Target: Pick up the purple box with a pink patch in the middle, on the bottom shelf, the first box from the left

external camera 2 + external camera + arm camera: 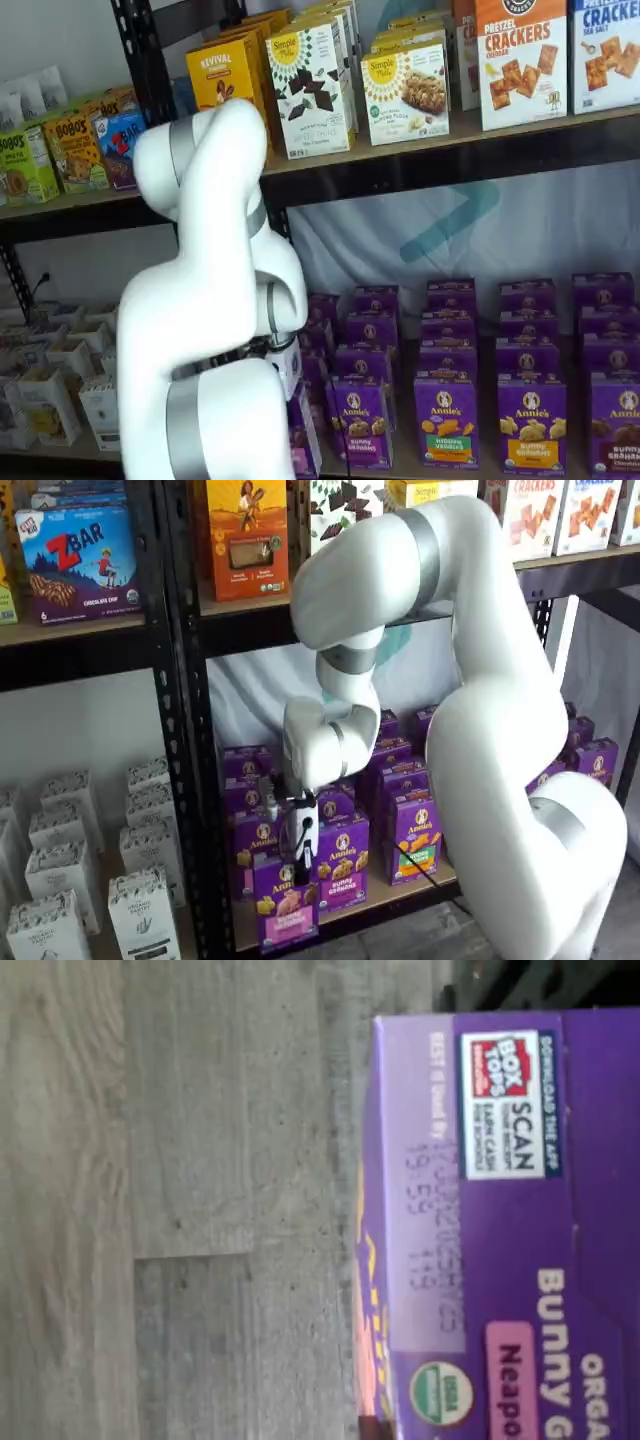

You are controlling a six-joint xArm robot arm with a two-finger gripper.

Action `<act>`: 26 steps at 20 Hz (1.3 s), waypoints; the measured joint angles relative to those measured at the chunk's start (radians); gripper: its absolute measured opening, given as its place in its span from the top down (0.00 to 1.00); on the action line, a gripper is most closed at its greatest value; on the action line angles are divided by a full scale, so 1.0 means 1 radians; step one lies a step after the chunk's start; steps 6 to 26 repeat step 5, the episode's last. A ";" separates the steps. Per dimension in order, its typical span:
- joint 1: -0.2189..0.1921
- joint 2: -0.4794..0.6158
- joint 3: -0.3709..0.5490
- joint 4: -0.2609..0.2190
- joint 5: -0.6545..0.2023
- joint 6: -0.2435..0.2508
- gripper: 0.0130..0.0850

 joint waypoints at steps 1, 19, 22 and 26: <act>0.003 -0.019 0.024 -0.009 -0.006 0.011 0.72; 0.015 -0.079 0.099 -0.015 -0.036 0.028 0.72; 0.015 -0.079 0.099 -0.015 -0.036 0.028 0.72; 0.015 -0.079 0.099 -0.015 -0.036 0.028 0.72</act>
